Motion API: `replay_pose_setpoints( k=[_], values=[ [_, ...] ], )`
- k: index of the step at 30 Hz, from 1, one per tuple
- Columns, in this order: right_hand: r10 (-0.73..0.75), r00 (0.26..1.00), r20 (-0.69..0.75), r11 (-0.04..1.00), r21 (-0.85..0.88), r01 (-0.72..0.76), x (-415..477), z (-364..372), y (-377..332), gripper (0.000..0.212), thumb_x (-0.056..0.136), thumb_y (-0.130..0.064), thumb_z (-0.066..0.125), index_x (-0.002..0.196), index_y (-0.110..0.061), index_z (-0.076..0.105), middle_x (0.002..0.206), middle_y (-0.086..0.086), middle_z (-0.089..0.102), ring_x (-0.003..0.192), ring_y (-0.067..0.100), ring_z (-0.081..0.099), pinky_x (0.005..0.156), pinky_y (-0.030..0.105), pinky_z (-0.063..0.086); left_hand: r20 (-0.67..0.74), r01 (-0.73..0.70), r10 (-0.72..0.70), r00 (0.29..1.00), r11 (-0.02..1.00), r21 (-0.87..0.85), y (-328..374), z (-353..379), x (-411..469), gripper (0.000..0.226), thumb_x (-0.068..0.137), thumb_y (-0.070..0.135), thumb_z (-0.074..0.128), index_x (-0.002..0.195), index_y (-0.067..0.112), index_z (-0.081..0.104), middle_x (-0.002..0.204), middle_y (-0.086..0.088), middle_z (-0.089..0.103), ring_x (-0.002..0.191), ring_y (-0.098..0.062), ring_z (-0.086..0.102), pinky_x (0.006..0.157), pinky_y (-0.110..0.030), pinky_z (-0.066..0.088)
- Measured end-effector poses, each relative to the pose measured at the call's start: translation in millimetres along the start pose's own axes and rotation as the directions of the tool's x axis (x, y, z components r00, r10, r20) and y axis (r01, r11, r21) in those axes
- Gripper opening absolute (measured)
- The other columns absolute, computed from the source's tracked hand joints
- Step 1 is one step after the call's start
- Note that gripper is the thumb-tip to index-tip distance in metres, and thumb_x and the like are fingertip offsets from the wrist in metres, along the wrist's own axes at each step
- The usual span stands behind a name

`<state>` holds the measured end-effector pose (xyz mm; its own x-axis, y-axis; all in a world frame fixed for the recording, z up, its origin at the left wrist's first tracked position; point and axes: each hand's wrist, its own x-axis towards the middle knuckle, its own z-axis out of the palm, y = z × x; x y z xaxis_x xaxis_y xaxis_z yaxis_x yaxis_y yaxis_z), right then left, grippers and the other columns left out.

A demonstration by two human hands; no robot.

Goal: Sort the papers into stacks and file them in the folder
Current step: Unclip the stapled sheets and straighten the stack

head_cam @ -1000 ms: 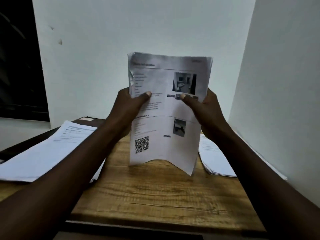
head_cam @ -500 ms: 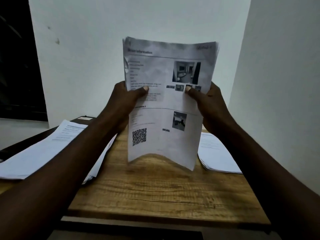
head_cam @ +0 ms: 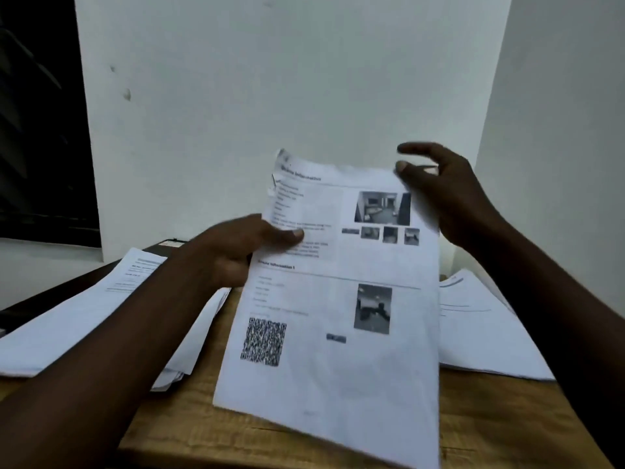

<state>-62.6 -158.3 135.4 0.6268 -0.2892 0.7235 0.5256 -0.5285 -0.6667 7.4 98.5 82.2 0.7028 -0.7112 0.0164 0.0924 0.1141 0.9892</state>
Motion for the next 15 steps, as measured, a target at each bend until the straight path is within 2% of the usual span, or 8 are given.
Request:
replay_pose_setpoints(
  k=[2, 4, 6, 10, 15],
  values=[
    [0.052, 0.998, 0.039, 0.996, -0.077, -0.048, -2, 4, 24, 0.01, 0.087, -0.021, 0.069, 0.088, -0.03, 0.075, 0.08, -0.01, 0.071, 0.072, 0.0, 0.061, 0.068, 0.02, 0.045, 0.064, 0.053, -0.051, 0.997, 0.998, -0.029, -15, -5, 6, 0.049, 0.078, -0.001, 0.067, 0.127, -0.003, 0.061, 0.126, -0.024, 0.065, 0.107, -0.038, 0.067, 0.086, -0.052, 0.056],
    [0.122, 0.991, 0.057, 0.984, -0.136, -0.113, -8, 10, 48, 0.011, 0.083, -0.024, 0.071, 0.079, -0.032, 0.076, 0.087, -0.009, 0.075, 0.088, 0.008, 0.066, 0.082, 0.03, 0.049, 0.019, 0.079, -0.078, 0.997, 0.997, -0.019, -30, -10, 14, 0.044, 0.079, -0.001, 0.067, 0.123, -0.002, 0.063, 0.122, -0.023, 0.067, 0.106, -0.037, 0.068, 0.088, -0.052, 0.054],
    [0.177, 0.983, 0.048, 0.977, -0.13, -0.169, -15, 15, 69, 0.009, 0.075, -0.031, 0.07, 0.075, -0.036, 0.077, 0.088, -0.008, 0.076, 0.095, 0.014, 0.068, 0.092, 0.037, 0.05, -0.032, 0.101, -0.102, 0.994, 0.995, -0.025, -43, -15, 23, 0.042, 0.08, 0.002, 0.063, 0.122, -0.001, 0.063, 0.119, -0.021, 0.069, 0.107, -0.035, 0.068, 0.089, -0.05, 0.055],
    [0.231, 0.972, 0.04, 0.962, -0.158, -0.222, -29, 24, 106, 0.018, 0.082, -0.021, 0.069, 0.074, -0.035, 0.076, 0.089, -0.01, 0.075, 0.098, 0.014, 0.067, 0.097, 0.039, 0.048, -0.083, 0.079, -0.081, 0.993, 0.997, -0.025, -63, -23, 44, 0.034, 0.091, 0.006, 0.059, 0.124, -0.001, 0.062, 0.12, -0.02, 0.069, 0.109, -0.034, 0.068, 0.089, -0.045, 0.057],
    [0.233, 0.97, 0.072, 0.946, -0.248, -0.209, -40, 32, 136, 0.022, 0.087, -0.018, 0.067, 0.076, -0.035, 0.074, 0.09, -0.015, 0.073, 0.098, 0.008, 0.065, 0.094, 0.032, 0.047, -0.334, -0.036, 0.063, 0.94, 0.996, 0.085, -75, -33, 76, 0.028, 0.094, 0.02, 0.064, 0.11, -0.002, 0.068, 0.106, -0.019, 0.074, 0.088, -0.027, 0.073, 0.072, -0.034, 0.061]
  ],
)
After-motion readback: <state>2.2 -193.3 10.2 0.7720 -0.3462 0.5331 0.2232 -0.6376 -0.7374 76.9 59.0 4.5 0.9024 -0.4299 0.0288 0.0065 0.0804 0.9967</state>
